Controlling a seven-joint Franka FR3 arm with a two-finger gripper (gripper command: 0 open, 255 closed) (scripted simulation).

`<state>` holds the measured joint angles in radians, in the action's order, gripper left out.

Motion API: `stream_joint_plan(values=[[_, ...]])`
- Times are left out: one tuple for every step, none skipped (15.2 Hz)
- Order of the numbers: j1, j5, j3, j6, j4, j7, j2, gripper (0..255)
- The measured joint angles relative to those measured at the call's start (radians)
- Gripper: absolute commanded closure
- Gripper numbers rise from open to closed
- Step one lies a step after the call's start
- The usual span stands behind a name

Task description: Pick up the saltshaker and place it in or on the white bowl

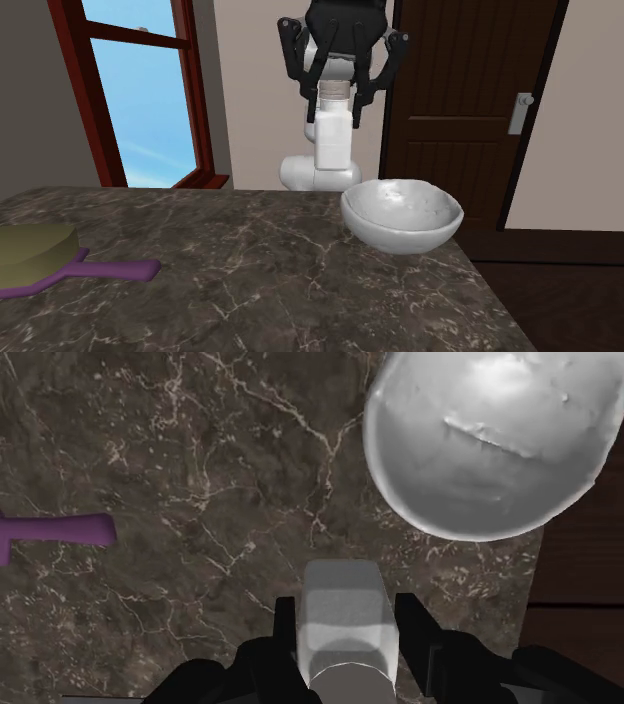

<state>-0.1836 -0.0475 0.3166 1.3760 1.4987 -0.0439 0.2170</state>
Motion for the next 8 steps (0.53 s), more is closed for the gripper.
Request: stream_joint_plan(values=[[-0.007, 0.007, 0.009, -0.002, 0.018, -0.016, 0.020, 255], [-0.015, 0.014, 0.019, -0.006, 0.034, -0.034, 0.039, 255], [-0.021, 0.023, 0.024, -0.015, 0.050, -0.045, 0.065, 255], [-0.030, 0.033, 0.036, -0.014, 0.074, -0.065, 0.088, 255], [-0.036, 0.039, 0.046, -0.024, 0.076, -0.082, 0.101, 255], [-0.044, 0.048, 0.054, -0.034, 0.089, -0.098, 0.124, 255], [-0.051, 0.056, 0.069, -0.048, 0.085, -0.119, 0.135, 255], [-0.058, 0.064, 0.079, -0.058, 0.092, -0.137, 0.151, 255]])
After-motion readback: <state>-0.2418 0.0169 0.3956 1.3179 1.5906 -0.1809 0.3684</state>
